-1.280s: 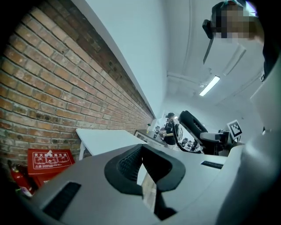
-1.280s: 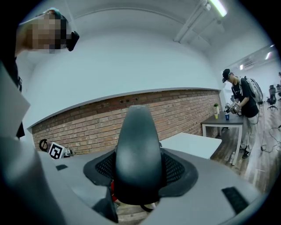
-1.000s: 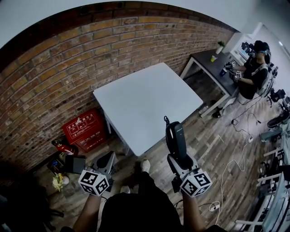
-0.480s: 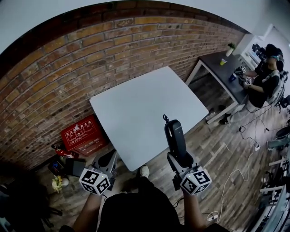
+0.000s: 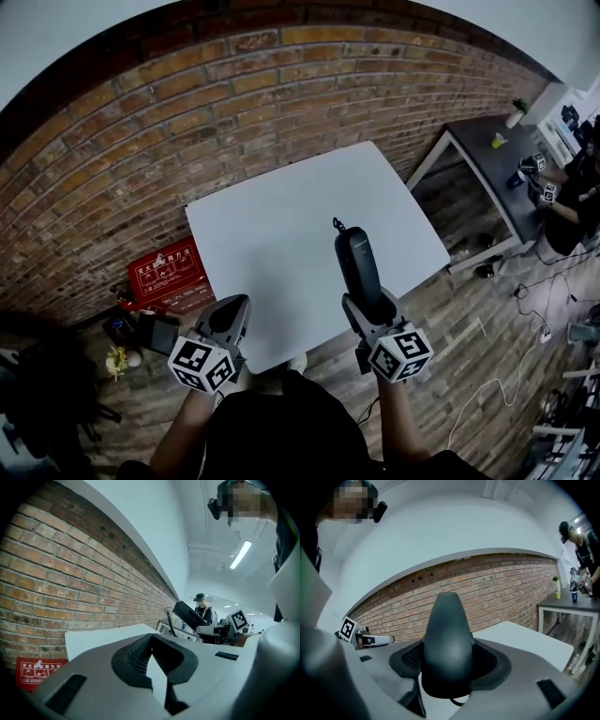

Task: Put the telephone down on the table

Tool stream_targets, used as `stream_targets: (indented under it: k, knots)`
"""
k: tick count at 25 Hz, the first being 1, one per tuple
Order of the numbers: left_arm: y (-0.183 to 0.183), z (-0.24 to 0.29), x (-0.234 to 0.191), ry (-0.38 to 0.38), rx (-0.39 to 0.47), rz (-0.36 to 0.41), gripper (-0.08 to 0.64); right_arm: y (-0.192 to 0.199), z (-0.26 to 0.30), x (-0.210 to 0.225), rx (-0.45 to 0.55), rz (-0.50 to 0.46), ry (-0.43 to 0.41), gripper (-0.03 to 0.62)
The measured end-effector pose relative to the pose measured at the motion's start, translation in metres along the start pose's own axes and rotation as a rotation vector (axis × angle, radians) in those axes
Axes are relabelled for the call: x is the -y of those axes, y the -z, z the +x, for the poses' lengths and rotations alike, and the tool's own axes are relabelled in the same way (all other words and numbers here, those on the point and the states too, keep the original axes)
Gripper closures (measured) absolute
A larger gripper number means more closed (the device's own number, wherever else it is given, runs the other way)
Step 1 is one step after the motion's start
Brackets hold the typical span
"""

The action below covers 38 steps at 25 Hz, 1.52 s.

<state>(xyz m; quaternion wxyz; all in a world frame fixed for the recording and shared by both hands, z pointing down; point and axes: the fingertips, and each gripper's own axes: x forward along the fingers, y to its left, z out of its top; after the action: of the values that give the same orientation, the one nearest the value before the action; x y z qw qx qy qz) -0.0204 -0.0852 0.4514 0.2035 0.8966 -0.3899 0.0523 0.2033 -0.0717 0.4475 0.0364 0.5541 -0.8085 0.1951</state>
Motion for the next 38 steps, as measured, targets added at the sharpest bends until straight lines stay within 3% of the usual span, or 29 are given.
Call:
stream_targets:
  k: [8,16,26,38]
  knots:
    - [-0.010,0.053,-0.006,-0.088,0.005,-0.013,0.548,-0.005,0.064,0.052,-0.059,-0.003,-0.078,0.318]
    - [-0.012,0.090,-0.016,-0.126,-0.014,-0.012,0.548,-0.001,0.112,0.079,-0.110,0.002,-0.115,0.318]
    - [-0.002,0.127,-0.063,-0.189,-0.026,-0.024,0.547,0.016,0.192,0.112,-0.150,-0.024,-0.036,0.318]
    - [0.016,0.150,-0.121,-0.234,-0.052,-0.048,0.547,0.071,0.300,0.124,-0.269,-0.055,0.054,0.318]
